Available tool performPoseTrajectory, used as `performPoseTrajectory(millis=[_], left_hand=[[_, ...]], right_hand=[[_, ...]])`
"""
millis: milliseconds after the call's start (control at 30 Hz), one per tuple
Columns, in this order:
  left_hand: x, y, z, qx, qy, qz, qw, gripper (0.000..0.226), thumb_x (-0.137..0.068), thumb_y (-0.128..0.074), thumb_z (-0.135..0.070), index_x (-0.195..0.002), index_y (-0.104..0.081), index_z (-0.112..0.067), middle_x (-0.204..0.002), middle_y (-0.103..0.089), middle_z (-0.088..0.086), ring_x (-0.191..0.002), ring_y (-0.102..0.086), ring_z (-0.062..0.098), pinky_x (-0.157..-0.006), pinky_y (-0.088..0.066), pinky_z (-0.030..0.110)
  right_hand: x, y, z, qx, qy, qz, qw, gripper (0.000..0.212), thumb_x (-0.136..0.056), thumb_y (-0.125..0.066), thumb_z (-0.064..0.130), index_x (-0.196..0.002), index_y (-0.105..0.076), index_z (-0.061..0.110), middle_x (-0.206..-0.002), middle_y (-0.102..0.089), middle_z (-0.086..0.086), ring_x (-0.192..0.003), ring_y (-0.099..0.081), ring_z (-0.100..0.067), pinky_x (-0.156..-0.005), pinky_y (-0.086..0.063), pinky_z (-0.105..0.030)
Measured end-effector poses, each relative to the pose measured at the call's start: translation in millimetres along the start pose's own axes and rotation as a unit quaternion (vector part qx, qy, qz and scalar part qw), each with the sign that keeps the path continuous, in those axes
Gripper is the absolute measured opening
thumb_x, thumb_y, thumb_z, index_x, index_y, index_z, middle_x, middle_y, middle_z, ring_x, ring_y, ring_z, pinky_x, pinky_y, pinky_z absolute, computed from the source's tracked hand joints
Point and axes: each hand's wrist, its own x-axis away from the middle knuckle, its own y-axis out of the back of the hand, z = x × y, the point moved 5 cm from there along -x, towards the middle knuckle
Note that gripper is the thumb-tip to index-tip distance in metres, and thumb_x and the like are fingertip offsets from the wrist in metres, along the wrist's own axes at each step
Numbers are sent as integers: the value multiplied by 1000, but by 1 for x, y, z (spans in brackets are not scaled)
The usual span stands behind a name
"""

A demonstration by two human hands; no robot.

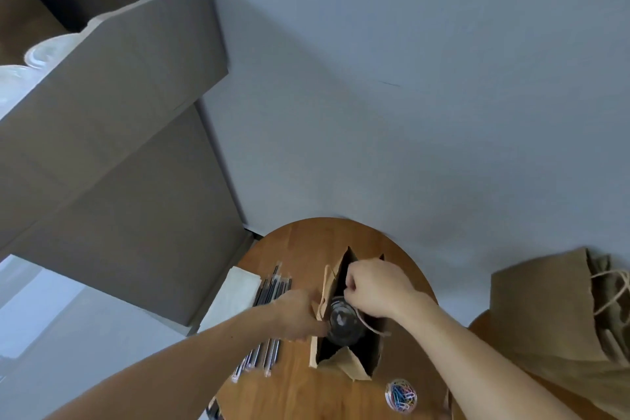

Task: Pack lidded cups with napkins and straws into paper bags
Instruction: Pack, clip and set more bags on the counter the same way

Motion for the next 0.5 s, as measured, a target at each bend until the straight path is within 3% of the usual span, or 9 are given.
performPoseTrajectory(millis=[100, 200, 267, 333, 433, 500], left_hand=[[4, 16, 1, -85, -6, 11, 996, 73, -83, -72, -34, -144, -36, -18, -120, -64, 6, -100, -62, 18, -85, -51, 27], [7, 45, 6, -106, 0, -47, 993, 63, -87, -64, -29, -144, -40, -16, -119, -62, 3, -113, -56, 21, -91, -45, 28], [7, 67, 13, -101, -6, -100, 990, 43, -90, -59, -29, -131, -53, -17, -117, -62, 2, -109, -57, 19, -86, -44, 26], [7, 88, 22, -82, -20, -140, 987, 20, -89, -56, -27, -105, -64, -17, -98, -66, -4, -93, -62, 15, -74, -44, 23], [8, 113, 36, -41, -20, -168, 985, 13, -85, -51, -23, -81, -63, -22, -72, -65, -14, -68, -59, 8, -63, -44, 20], [7, 128, 49, -28, -13, -183, 983, 13, -85, -49, -27, -74, -56, -24, -75, -61, -8, -68, -52, 14, -65, -43, 27]], right_hand=[[9, 34, -10, -79, -29, -71, 994, 13, -87, -57, 34, -83, -65, 26, -81, -67, 8, -71, -62, -12, -56, -47, -27], [8, 51, -17, -132, -57, -117, 983, 16, -87, -58, 34, -102, -63, 30, -96, -62, 13, -87, -59, -11, -70, -47, -27], [3, 55, -15, -146, -61, -140, 977, 22, -89, -59, 34, -110, -64, 27, -96, -61, 12, -88, -57, -12, -70, -44, -27], [-5, 60, 0, -176, -50, -169, 968, 23, -91, -59, 34, -111, -64, 25, -93, -59, 13, -86, -57, -11, -70, -42, -25], [-24, 61, 35, -264, -23, -195, 944, 22, -94, -58, 32, -113, -63, 24, -95, -58, 14, -89, -57, -8, -71, -41, -19], [-47, 52, 64, -298, -17, -182, 937, 16, -95, -56, 32, -109, -62, 26, -92, -58, 16, -83, -56, -2, -64, -39, -14]])
